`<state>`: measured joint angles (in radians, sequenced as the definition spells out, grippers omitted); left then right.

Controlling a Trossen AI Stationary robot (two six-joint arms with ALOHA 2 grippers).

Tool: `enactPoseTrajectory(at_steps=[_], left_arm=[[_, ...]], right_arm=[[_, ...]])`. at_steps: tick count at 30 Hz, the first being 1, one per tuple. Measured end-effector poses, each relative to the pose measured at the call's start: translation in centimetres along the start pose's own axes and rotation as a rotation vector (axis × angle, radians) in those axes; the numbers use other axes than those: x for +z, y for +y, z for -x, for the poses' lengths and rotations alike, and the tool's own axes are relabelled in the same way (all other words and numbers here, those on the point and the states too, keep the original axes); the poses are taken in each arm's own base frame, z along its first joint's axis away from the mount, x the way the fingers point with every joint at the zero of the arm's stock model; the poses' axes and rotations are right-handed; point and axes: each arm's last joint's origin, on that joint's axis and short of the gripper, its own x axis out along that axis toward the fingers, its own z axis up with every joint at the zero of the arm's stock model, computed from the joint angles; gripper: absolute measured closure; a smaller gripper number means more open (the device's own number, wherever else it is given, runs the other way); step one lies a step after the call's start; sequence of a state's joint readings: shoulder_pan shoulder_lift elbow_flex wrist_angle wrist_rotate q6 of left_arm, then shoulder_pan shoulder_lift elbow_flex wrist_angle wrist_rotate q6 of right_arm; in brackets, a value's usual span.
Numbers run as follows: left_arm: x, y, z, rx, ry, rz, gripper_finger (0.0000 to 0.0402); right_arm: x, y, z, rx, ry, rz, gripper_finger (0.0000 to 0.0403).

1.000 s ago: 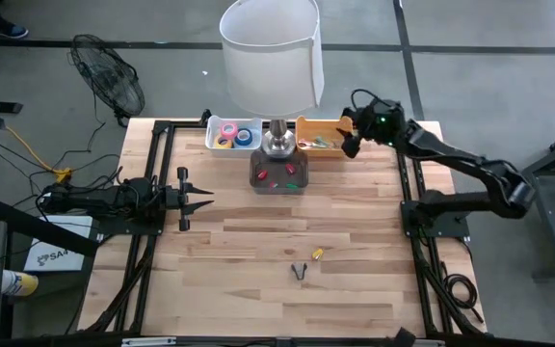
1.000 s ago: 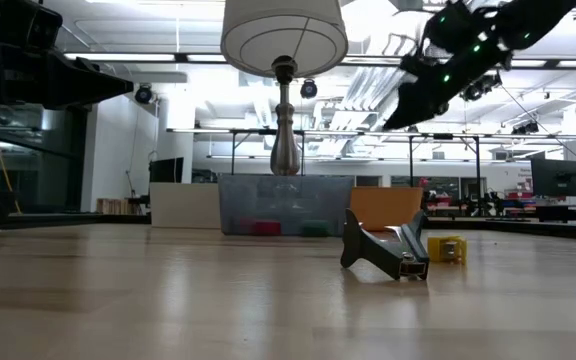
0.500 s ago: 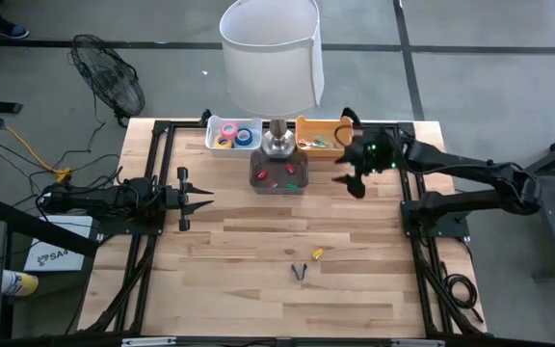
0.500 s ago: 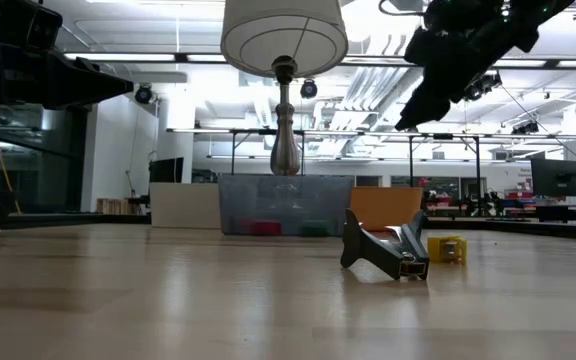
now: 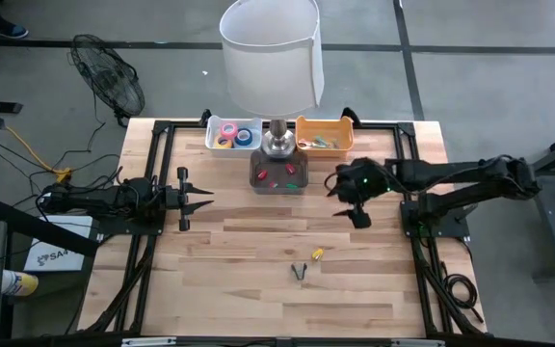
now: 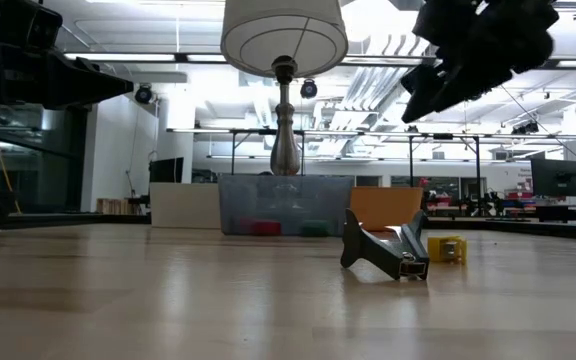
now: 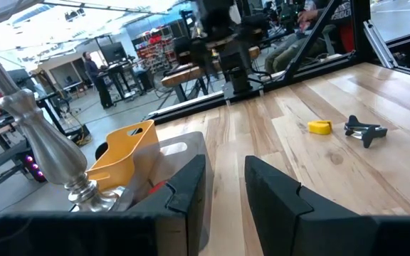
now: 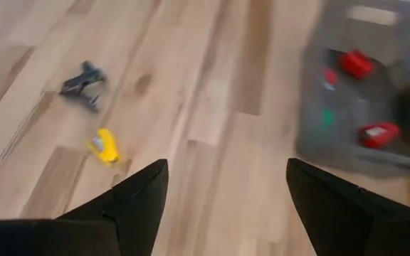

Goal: Pick and place Stapler, Stapler remover, tape
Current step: Put the yellow stapler into the black bin

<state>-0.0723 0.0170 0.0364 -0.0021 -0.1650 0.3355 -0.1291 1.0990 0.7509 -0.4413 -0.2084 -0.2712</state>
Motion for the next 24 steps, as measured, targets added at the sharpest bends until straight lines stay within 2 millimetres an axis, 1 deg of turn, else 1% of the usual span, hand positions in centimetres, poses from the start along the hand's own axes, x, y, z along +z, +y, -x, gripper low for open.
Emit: enactPoseTrajectory(at_steps=[5,11,19,24], left_arm=[[0.0,0.0,0.0,0.0,0.0,0.0,0.0305],[0.0,0.0,0.0,0.0,0.0,0.0,0.0305],[0.0,0.0,0.0,0.0,0.0,0.0,0.0305],[0.0,0.0,0.0,0.0,0.0,0.0,0.0305]], right_arm=[[0.3,1.6,-2.3,0.078,0.038,0.06,0.0126],[0.4,3.9,-6.0,0.174,0.075,0.183,0.0126],[-1.0,7.0,-10.6,0.299,0.149,0.422,0.0126],[-1.7,7.9,-12.9,0.298,0.153,0.45,0.0126]])
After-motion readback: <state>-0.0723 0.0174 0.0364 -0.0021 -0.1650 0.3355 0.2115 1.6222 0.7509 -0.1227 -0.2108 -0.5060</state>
